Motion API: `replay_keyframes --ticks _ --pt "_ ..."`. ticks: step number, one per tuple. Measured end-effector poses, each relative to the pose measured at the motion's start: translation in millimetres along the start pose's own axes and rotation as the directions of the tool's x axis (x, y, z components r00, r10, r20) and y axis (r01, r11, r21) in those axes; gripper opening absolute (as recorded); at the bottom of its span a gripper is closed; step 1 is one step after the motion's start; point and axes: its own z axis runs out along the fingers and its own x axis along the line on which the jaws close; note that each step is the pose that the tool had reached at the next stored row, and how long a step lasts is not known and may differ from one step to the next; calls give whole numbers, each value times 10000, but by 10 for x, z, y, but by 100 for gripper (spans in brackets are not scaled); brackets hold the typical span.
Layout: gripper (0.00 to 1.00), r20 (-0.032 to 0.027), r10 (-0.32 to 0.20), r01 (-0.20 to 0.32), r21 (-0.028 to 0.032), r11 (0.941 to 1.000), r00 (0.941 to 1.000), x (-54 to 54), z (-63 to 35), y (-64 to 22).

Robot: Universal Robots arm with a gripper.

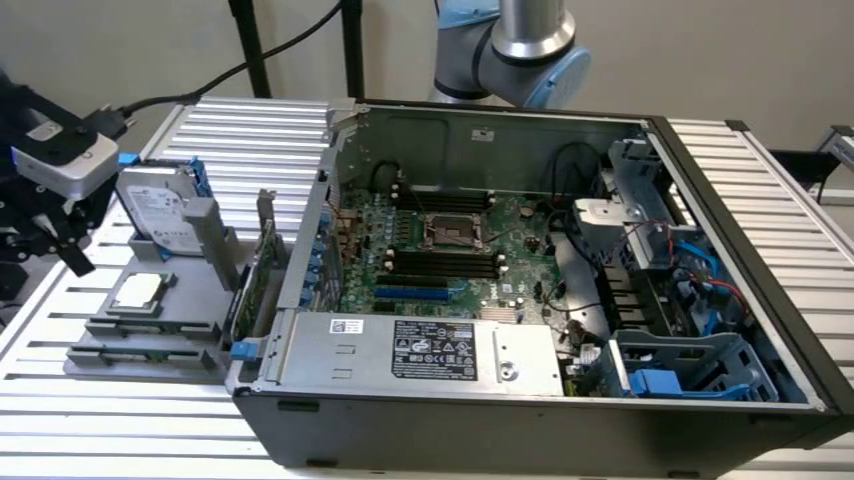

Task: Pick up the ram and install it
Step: 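Pick up the ram and move it above insertion slot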

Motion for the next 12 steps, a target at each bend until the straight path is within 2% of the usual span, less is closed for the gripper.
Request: replay_keyframes --ticks 3,6,12 --pt "11 -39 -493 493 36 9988 9988 0 6 0" --pt "11 -78 -992 992 70 9950 9950 0 13 0" --pt "11 -162 -1984 1986 137 9800 9800 0 27 0"
